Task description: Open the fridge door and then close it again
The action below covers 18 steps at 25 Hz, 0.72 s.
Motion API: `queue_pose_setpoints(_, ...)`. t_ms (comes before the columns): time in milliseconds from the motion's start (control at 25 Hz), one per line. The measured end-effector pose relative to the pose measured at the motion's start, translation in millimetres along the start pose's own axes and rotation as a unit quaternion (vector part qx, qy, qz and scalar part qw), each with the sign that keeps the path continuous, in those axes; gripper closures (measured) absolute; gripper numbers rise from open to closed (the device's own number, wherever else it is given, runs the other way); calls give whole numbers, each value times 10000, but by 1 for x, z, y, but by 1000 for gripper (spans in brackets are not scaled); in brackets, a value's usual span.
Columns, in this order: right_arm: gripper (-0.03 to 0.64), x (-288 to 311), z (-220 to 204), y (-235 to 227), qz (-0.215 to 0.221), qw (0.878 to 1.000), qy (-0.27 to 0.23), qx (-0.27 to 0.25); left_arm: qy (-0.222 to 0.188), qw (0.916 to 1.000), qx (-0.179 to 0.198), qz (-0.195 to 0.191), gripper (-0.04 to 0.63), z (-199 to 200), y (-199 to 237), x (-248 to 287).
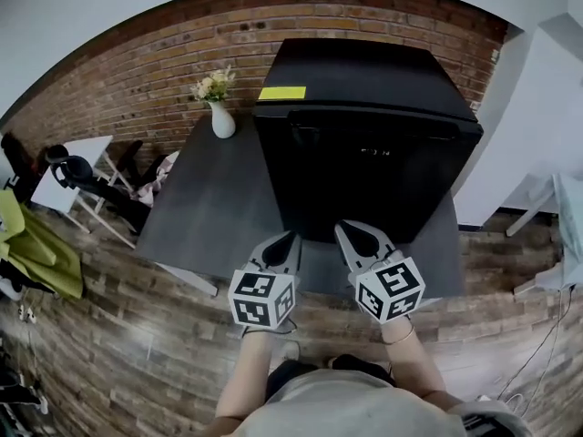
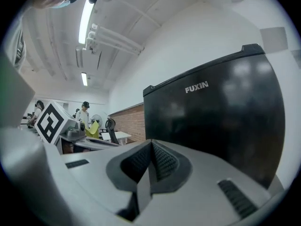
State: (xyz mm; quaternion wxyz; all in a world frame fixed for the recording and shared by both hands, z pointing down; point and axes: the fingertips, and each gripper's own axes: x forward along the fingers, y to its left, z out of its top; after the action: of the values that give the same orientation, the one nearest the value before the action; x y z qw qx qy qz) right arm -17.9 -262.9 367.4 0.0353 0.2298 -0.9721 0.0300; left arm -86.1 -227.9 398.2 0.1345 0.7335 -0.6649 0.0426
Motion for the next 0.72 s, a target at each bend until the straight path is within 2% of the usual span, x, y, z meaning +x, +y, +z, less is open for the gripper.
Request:
queue_pose_setpoints(400,618,34,24,-2,-841,9942,-57,-674,-64,9965,428,-713,588,27,52,19)
queue_pose_setpoints(720,618,37,57,-13,-1570,9735,-72,-1664,-232,9897,821,-1148,588,52,65,34)
